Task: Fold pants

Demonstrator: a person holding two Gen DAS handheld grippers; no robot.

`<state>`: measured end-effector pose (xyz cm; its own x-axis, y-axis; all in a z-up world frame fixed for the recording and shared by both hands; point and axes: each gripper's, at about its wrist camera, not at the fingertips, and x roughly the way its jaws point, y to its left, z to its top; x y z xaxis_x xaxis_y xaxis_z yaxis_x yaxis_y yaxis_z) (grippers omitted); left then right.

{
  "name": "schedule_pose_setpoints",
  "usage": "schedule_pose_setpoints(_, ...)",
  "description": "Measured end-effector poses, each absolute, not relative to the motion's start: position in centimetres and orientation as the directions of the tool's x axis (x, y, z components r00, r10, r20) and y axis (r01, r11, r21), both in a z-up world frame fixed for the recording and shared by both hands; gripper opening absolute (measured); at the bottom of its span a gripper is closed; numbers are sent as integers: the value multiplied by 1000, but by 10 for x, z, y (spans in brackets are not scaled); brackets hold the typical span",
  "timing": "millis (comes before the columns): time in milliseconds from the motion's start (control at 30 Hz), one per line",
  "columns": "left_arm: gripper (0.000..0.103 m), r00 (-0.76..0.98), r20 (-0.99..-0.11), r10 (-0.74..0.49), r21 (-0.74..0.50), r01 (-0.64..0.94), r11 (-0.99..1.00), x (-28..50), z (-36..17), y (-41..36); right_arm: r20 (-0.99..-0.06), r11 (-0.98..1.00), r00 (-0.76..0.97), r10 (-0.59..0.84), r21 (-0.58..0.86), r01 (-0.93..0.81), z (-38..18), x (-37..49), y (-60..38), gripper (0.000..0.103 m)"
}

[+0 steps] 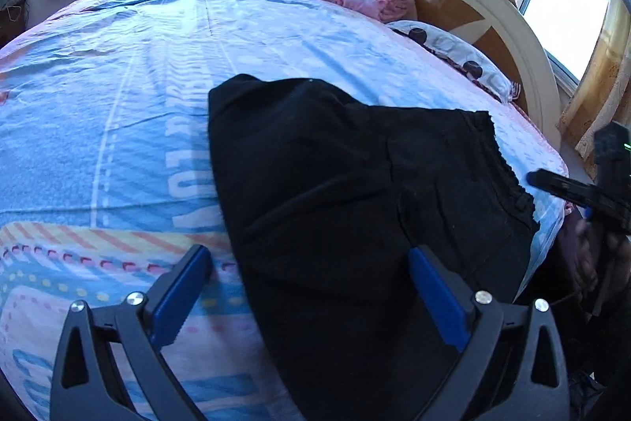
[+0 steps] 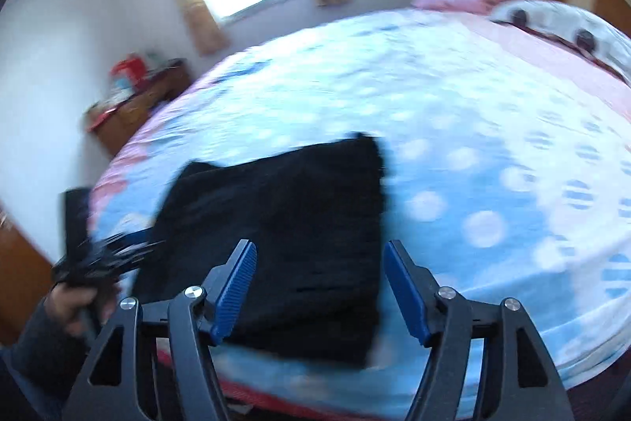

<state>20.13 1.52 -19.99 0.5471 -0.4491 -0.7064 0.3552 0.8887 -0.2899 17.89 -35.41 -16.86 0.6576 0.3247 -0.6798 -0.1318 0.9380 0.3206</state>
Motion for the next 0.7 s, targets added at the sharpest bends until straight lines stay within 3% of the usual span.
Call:
schedule_pose_setpoints(333, 101, 547, -699, -461, -281, 382, 880, 211, -200, 2, -708, 884, 552, 441, 447, -133, -208, 217, -349, 68)
schedule_pose_setpoints(400, 88, 553, -693, -463, -286, 378, 880, 213, -199, 0, -705, 888, 556, 439, 433, -152, -210, 216, -342, 68)
schedule_pose_setpoints(433, 71, 560, -688, -461, -288, 373, 882, 213, -198, 0, -710, 895, 556, 432, 415, -166, -210, 216, -338, 61)
schedule_pose_setpoints(467, 49, 564, -684, -462, -298, 362, 883, 213, -196, 3, -710, 896, 556, 432, 406, -178, -207, 215, -336, 44)
schedule_pose_setpoints(533, 31, 557, -675, -484, -332, 357, 873, 214, -193, 8, -702, 899, 566, 433, 381, -215, -199, 207, -331, 29)
schedule_pose_setpoints(700, 24, 558, -649, -518, -370, 363, 855, 206, -186, 18, -691, 894, 570, 446, 372, -249, -187, 199, -324, 20)
